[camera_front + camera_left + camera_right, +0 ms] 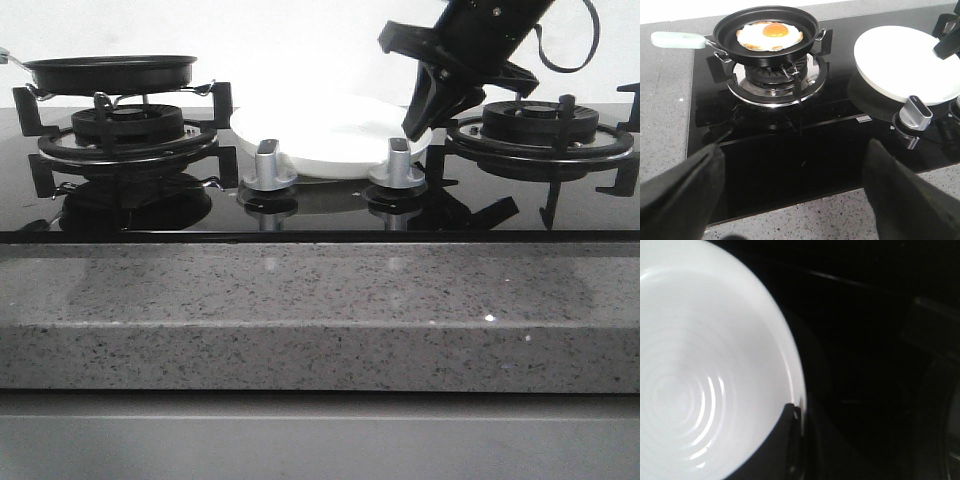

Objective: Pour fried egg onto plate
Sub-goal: 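Lift the white plate with the right gripper and bring it toward the pan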

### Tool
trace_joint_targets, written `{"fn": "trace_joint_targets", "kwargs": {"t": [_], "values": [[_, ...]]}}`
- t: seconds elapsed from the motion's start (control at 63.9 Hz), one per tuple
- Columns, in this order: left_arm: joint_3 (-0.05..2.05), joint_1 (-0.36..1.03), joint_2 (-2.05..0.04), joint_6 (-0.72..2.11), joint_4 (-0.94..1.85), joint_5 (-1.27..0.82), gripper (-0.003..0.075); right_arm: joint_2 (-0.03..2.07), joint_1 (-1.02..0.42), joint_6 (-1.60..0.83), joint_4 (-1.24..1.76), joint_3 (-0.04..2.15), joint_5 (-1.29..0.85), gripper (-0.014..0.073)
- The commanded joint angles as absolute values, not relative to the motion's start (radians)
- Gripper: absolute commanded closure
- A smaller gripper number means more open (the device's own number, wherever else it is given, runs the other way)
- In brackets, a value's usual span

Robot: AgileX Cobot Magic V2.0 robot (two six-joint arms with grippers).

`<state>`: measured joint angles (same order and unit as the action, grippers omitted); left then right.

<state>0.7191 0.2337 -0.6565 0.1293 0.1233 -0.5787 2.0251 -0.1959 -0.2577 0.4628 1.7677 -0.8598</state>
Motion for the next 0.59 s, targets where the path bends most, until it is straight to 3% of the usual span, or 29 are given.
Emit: {"fn": "trace_joint_targets", "kwargs": {"t": [0.0,0.329,0.579], "values": [[0.755,0.243,-0.663,0.127,0.134,-0.502,0.0158,1.968,-0.196,-0.288,0.487,1.792,-0.853,0.0659],[0.755,0.243,-0.663,0.127,0.134,-0.502,0.0158,1.892,-0.195,-0.287,0.49,1.821,-0.721,0.0659],[0.755,0.243,-0.663,0.127,0.134,-0.502,0.0158,1.796,-0.195,-0.287,0.49,1.872,-0.813,0.0659]]}}
